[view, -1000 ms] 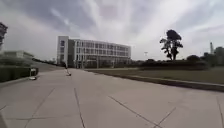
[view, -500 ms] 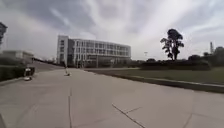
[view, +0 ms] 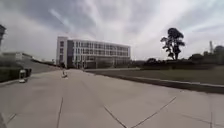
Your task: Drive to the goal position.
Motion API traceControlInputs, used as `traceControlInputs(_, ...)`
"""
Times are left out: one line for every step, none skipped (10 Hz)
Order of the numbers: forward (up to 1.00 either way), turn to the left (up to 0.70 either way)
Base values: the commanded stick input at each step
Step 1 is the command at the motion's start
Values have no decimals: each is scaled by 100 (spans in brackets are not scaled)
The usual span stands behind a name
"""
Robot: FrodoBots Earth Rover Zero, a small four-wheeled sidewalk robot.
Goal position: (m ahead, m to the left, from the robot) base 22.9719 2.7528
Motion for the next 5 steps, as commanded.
traceControlInputs(70, 0)
traceControlInputs(70, 0)
traceControlInputs(70, 0)
traceControlInputs(70, 0)
traceControlInputs(70, 0)
